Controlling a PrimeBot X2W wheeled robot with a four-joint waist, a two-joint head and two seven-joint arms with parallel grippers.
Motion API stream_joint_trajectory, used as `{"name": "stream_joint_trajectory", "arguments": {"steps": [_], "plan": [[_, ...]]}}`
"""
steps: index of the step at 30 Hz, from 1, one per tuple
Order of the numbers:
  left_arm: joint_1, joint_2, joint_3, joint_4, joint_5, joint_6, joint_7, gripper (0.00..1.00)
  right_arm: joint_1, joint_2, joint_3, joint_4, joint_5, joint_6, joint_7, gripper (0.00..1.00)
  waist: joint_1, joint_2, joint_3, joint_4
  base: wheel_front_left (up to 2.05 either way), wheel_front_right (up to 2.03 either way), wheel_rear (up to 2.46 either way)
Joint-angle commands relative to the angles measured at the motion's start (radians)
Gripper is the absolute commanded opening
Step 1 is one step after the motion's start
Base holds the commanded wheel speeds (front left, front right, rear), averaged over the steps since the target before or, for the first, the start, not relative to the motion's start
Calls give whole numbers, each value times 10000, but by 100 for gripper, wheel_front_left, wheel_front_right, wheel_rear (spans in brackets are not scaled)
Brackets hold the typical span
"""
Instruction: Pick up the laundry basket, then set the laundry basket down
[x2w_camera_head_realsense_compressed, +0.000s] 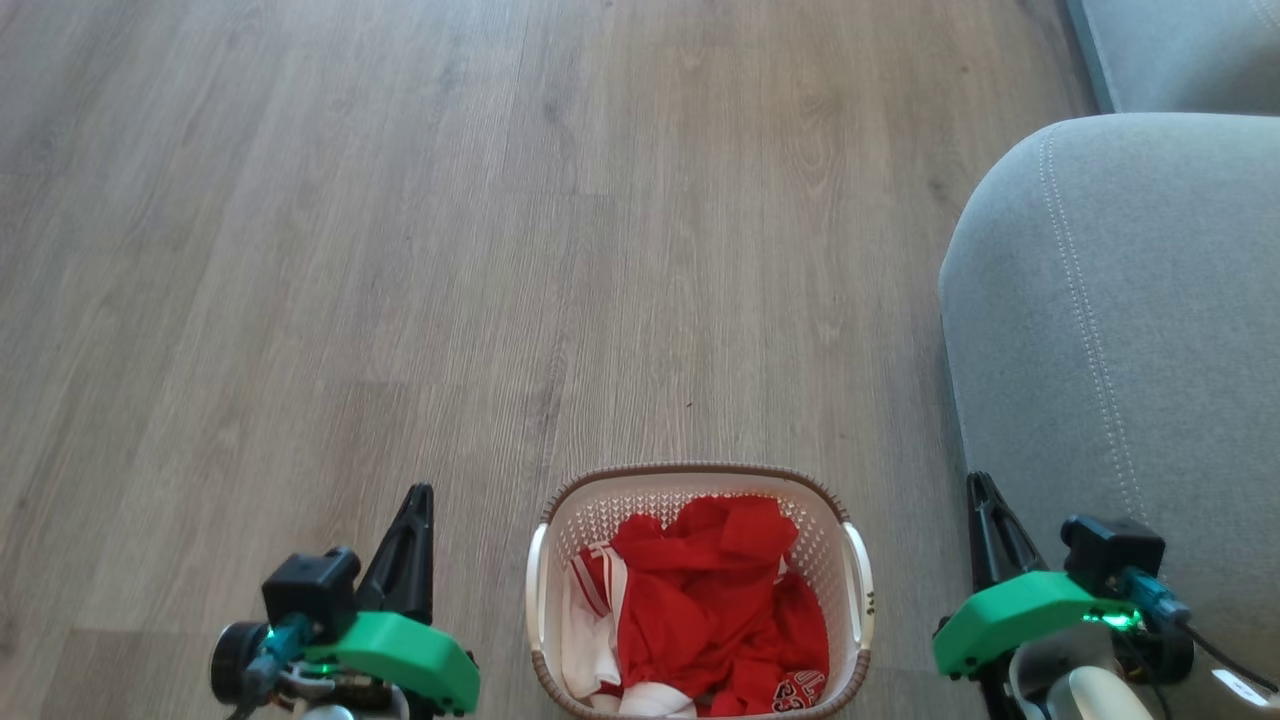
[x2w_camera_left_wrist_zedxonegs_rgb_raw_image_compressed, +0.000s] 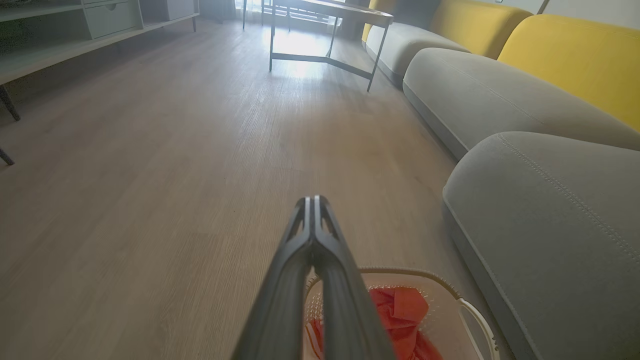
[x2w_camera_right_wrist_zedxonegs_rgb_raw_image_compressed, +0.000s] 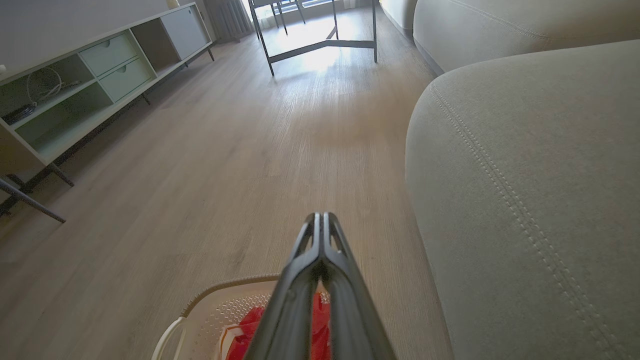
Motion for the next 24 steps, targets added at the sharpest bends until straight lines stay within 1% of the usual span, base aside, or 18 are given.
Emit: {"name": "stream_joint_trajectory", "arguments": {"steps": [1, 24], "plan": [[-442, 38, 99, -353, -368, -28, 39, 0, -357, -36, -94, -332, 343, 3, 48, 0, 0, -1, -6, -21, 0, 0, 0], [-650, 168, 501, -194, -2986, -199, 554, 0, -438, -117, -397, -389, 2727, 15, 594, 0, 0, -1, -66, -231, 0, 0, 0]]}}
